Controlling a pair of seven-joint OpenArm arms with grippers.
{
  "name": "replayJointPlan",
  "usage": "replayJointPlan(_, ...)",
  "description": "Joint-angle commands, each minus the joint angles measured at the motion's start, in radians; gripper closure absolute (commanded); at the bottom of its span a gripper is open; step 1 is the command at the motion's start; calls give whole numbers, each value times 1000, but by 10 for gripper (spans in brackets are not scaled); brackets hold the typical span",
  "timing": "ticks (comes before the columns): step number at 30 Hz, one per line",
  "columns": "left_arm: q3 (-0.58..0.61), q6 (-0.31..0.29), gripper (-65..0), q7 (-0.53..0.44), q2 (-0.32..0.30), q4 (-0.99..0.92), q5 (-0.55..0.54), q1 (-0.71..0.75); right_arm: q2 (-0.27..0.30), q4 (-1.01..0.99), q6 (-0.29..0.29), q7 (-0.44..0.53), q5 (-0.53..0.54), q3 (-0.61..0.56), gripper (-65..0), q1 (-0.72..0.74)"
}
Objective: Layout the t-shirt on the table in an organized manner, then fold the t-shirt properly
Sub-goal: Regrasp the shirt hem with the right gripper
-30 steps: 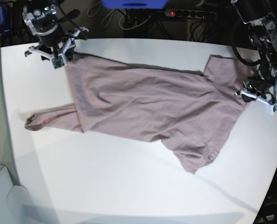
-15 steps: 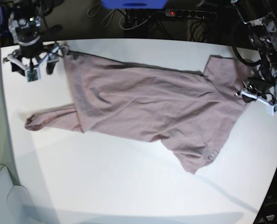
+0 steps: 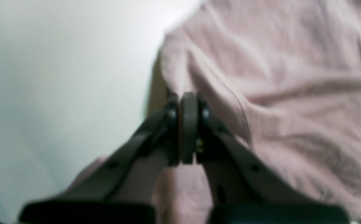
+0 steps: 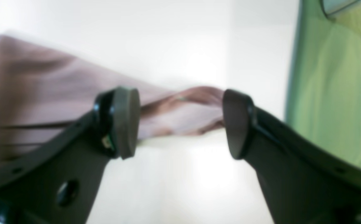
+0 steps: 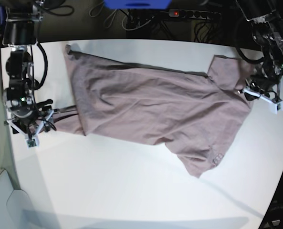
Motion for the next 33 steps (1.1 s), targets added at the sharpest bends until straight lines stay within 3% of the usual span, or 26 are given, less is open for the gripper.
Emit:
replayJointPlan(1,-4,0,-1,-16,-15,22,-10,-14,15,-7,12,28,10,2,-423,45)
replayJointPlan(8,-55,0,-1,-12,19,22,-10,0,12,-33,13,27,10,-1,-420,58)
replayJointPlan(19,-73,0,-1,-13,17,22,-10,6,-13,-38,13,27,10,-1,-413,51)
replayJointPlan(27,-73,0,-1,-18,23,19,-10,7,-33,-153,13,34,10,-3,-243,81)
replayJointPlan(33,-75,0,-1,-15,22,22,-10,7,-30,-259,13,37,10,-3,-171,131)
